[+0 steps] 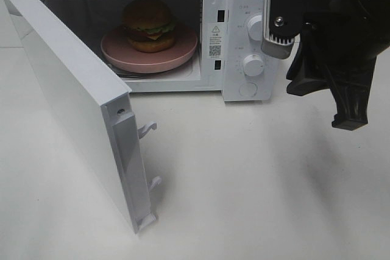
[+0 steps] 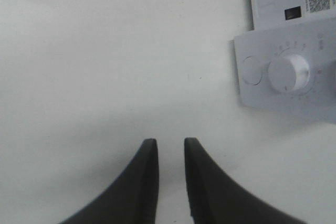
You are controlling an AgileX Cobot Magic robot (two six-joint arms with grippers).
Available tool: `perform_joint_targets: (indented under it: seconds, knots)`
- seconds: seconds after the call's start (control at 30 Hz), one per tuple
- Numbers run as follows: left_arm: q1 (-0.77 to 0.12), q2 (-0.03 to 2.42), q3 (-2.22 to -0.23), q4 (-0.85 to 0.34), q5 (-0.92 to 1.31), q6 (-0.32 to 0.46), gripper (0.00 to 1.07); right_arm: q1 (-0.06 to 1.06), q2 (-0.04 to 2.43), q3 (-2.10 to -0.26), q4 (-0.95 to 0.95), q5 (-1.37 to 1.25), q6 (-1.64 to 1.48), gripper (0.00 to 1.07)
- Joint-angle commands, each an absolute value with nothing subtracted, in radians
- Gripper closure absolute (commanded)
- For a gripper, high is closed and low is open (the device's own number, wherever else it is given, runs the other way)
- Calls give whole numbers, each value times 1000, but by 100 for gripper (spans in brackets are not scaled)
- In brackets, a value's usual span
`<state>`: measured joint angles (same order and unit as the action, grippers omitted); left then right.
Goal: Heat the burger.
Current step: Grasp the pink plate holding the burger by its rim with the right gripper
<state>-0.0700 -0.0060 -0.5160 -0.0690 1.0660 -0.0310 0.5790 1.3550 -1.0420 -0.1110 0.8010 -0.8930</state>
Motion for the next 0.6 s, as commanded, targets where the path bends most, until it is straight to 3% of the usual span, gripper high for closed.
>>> perform_joint_targets:
  seconds: [0.03, 0.33, 0.37, 0.4, 0.43, 0.47, 0.5, 0.53, 0.57, 0.6]
  knots:
    - [-63, -20, -515, -74, 1068, -31, 6, 577, 1350, -1048, -131, 766, -962, 83]
    - [-63, -20, -515, -74, 1068, -31, 6, 578, 1350, -1048, -249, 714, -979, 64]
    - [-63, -20, -515, -74, 1068, -31, 6, 580, 1350, -1048, -273, 707, -979, 56]
    - [-63, -20, -515, -74, 1068, -31, 6, 580, 1350, -1048, -273, 707, -979, 56]
    - [-63, -20, -515, -74, 1068, -31, 6, 580, 1350, -1048, -286, 692, -979, 43]
    - [-63, -20, -515, -74, 1068, -31, 6, 580, 1350, -1048, -288, 685, -979, 38]
    - [-63, -20, -515, -74, 1068, -31, 6, 580, 1350, -1048, -288, 685, -979, 38]
    - [-63, -20, -515, -74, 1068, -31, 6, 580, 1350, -1048, -289, 669, -979, 25]
    - [-63, -20, -515, -74, 1068, -31, 6, 580, 1350, -1048, -289, 669, -979, 25]
    - [-63, -20, -515, -74, 1068, -31, 6, 580, 1350, -1048, -294, 661, -979, 17]
